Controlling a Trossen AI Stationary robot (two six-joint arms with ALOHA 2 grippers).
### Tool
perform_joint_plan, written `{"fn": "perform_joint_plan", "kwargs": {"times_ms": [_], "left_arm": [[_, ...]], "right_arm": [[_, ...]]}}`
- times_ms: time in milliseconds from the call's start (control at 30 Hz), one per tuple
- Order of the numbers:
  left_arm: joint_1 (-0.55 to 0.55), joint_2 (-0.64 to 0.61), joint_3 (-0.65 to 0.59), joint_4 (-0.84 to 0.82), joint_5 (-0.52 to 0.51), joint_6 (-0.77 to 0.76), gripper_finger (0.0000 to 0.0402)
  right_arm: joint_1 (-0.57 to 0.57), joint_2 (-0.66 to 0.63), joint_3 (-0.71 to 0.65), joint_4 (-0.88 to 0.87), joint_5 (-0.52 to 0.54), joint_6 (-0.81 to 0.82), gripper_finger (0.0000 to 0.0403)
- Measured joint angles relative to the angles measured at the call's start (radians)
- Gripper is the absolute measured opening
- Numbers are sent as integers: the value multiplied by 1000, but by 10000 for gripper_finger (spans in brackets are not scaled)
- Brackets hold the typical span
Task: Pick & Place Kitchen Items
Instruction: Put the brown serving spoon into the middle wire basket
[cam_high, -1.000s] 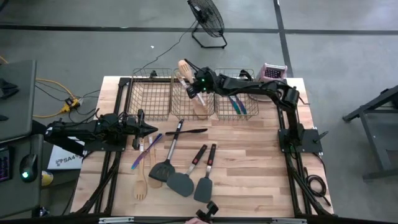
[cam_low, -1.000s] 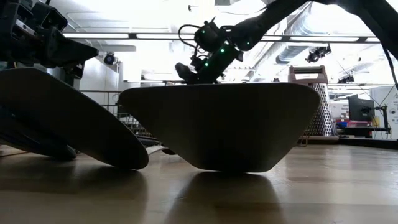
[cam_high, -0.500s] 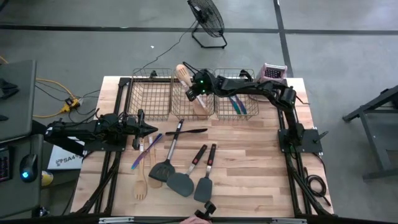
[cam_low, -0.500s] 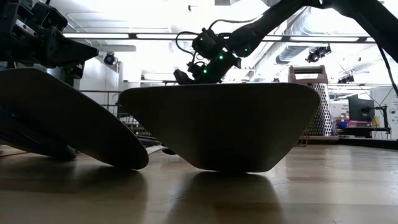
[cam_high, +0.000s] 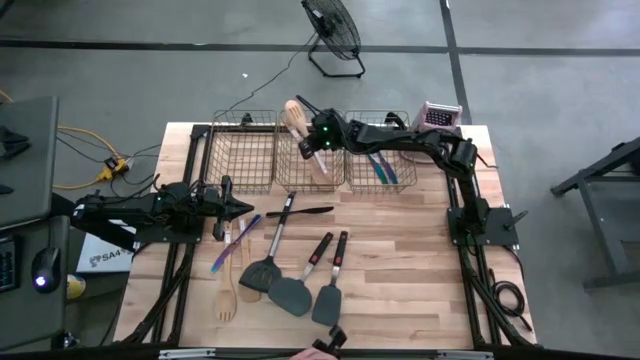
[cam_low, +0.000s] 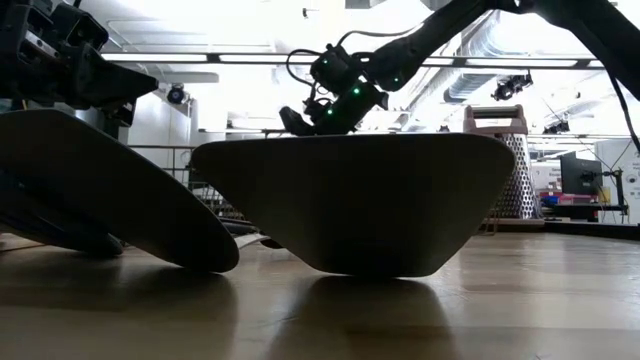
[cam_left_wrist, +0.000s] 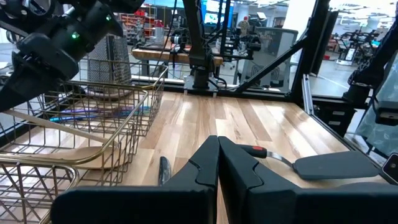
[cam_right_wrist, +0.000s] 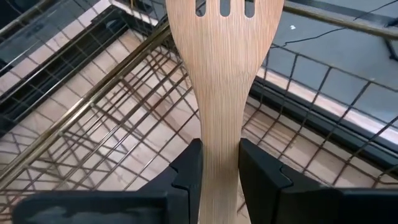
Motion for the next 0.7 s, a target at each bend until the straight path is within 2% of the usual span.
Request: {"fn": "perform_joint_plan", "kwargs": {"times_ms": [700], "left_arm": [[0,0,0,0,0,0,3]], "right_arm": [[8,0,-2,-36,-18,-1,81]]}}
